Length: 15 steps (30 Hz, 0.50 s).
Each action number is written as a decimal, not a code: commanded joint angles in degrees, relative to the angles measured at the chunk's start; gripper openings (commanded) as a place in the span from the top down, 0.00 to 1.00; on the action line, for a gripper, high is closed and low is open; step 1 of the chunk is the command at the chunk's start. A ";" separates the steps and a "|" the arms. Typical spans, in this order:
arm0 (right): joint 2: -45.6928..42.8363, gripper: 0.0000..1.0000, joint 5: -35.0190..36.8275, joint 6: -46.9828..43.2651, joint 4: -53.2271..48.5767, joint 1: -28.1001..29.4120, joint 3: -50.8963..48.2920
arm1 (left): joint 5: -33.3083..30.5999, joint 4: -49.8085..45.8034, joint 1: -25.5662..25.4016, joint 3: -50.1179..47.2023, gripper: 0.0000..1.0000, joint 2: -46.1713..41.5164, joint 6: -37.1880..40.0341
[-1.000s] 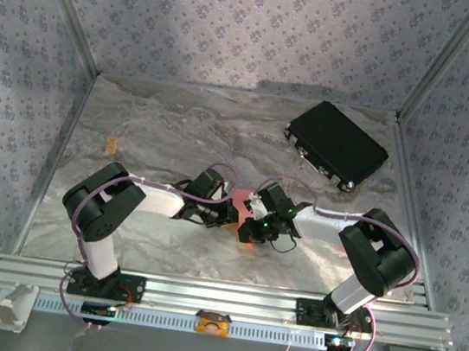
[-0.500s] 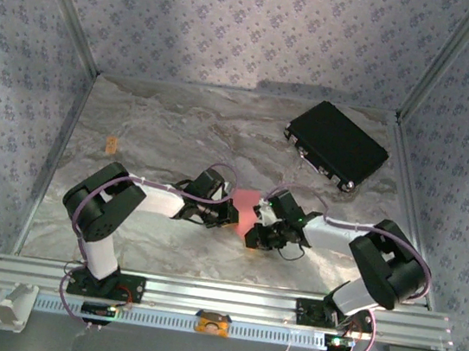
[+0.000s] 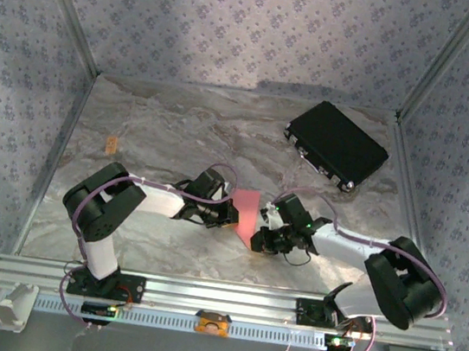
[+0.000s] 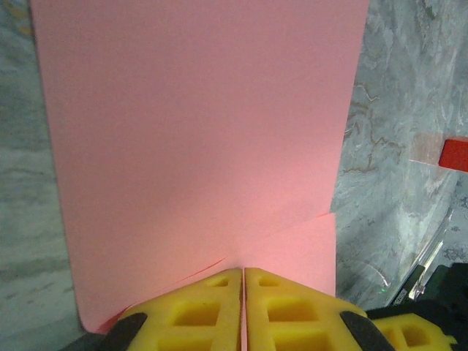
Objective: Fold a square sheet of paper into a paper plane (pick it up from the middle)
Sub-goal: Third fold the triangle at the center of the table.
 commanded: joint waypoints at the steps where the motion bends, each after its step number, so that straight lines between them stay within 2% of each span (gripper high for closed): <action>1: -1.56 0.91 0.16 0.01 -3.09 0.30 4.11 | -1.05 -3.55 0.43 -0.29 0.90 1.16 1.55; 7: 6.20 0.92 -0.42 -1.97 -2.65 2.03 9.43 | -1.06 -3.55 0.37 -0.22 0.90 1.25 1.46; 15: 12.00 0.94 3.22 -1.89 -2.86 2.31 7.10 | -0.99 -3.93 0.45 0.06 0.90 1.78 1.59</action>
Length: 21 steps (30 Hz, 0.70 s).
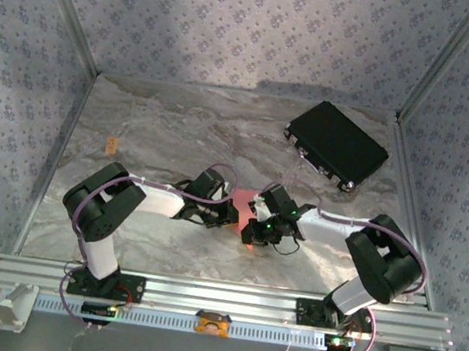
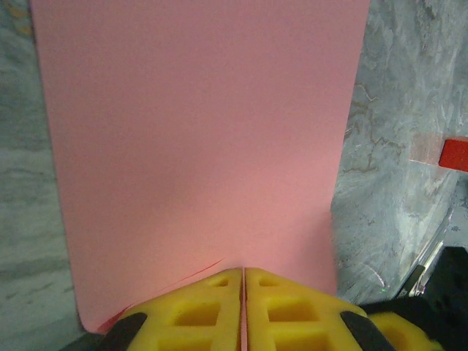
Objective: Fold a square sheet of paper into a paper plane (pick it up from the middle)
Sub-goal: Third fold the triangle at the center of the table.
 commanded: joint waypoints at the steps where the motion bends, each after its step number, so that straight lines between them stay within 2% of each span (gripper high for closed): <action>1: -0.13 0.94 2.14 -0.14 -2.18 -0.09 -2.04 | -0.95 -4.23 0.59 0.06 0.90 1.86 1.72; 13: -9.18 0.94 0.02 4.93 1.14 -2.70 -11.70 | -1.17 -4.58 1.65 -0.83 0.90 1.33 2.03; 21: -14.66 0.93 -0.08 4.92 -2.34 -3.17 -9.84 | -0.71 -4.25 1.62 -0.74 0.90 1.33 2.03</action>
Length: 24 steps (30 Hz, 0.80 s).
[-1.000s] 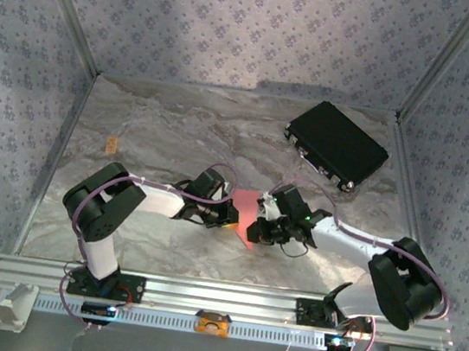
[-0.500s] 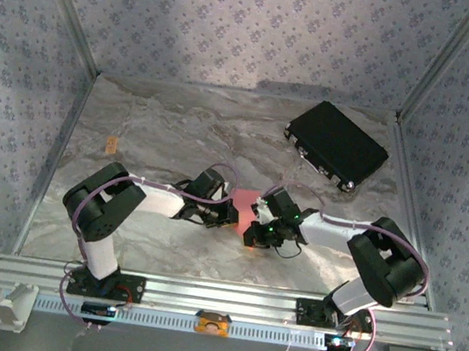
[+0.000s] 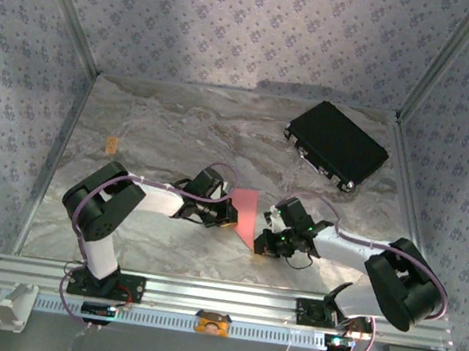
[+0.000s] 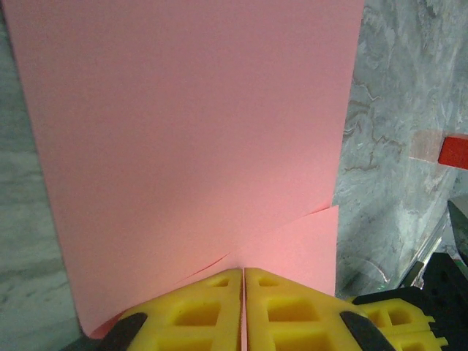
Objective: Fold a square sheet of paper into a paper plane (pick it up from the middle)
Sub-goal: Third fold the triangle at the center of the table.
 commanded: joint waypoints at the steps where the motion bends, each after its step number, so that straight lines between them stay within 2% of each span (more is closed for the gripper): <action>1: -3.30 0.93 0.53 0.66 -4.17 -0.20 2.03 | -1.78 -3.77 0.59 -0.67 0.90 1.30 1.20; 4: -2.89 0.92 -0.15 -0.05 -4.21 -0.25 4.76 | -1.78 -3.77 0.57 -0.43 0.90 1.49 1.20; 14: 11.34 0.93 -2.12 -1.38 -1.87 -0.35 13.07 | -1.47 -4.02 0.31 0.20 0.90 1.78 1.38; 19: 12.94 0.95 -0.09 -1.70 -3.89 -0.58 10.46 | -1.01 -4.28 0.27 0.85 0.90 1.78 1.55; 24: 12.24 0.97 -0.60 0.31 -1.20 -1.11 6.51 | -1.89 -5.50 0.31 2.85 0.88 0.07 1.82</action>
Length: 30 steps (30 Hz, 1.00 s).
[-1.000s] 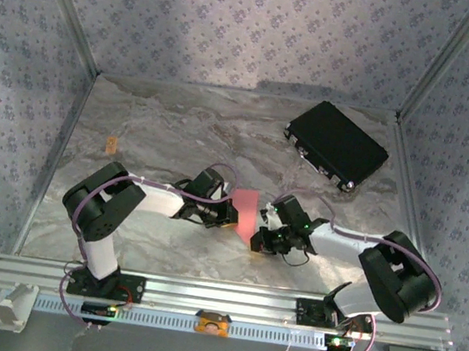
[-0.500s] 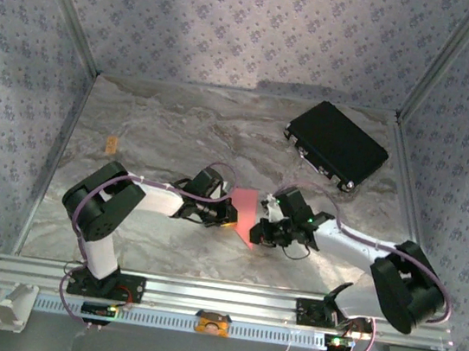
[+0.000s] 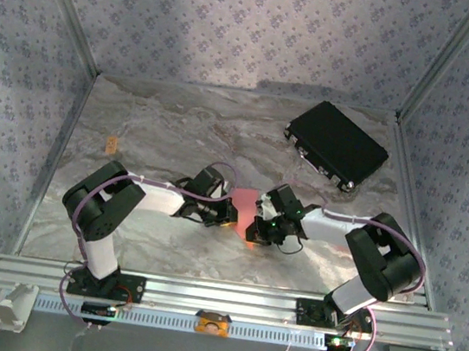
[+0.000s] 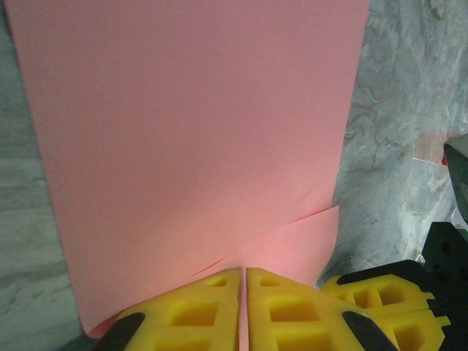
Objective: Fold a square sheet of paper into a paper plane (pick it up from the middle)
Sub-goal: Third fold the triangle at the center of the table.
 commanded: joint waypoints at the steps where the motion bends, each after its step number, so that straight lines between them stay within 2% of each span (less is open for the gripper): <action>1: 0.48 0.98 1.31 1.07 -1.89 -0.40 -2.70 | -2.44 -3.62 0.12 2.27 0.87 -0.85 1.32; 6: 0.86 1.00 1.89 2.78 -1.30 -0.68 -2.77 | -3.81 -8.36 -0.02 6.36 0.84 -4.13 3.28; 9: 0.50 1.00 1.56 3.25 -0.53 -1.11 -3.13 | -4.10 -9.04 -0.64 5.29 0.91 -5.00 1.63; 14: 0.45 1.00 1.56 4.12 0.40 -1.44 -3.70 | -2.87 -5.45 -3.70 2.76 0.96 -4.30 -1.62; 19: 0.30 1.00 1.43 4.23 0.57 -1.63 -3.84 | -0.94 -3.19 -5.20 3.11 0.96 -1.49 -2.34; 30: -0.05 1.00 1.72 3.73 0.17 -1.84 -4.17 | -2.94 -2.29 -3.27 0.64 0.93 2.63 -1.15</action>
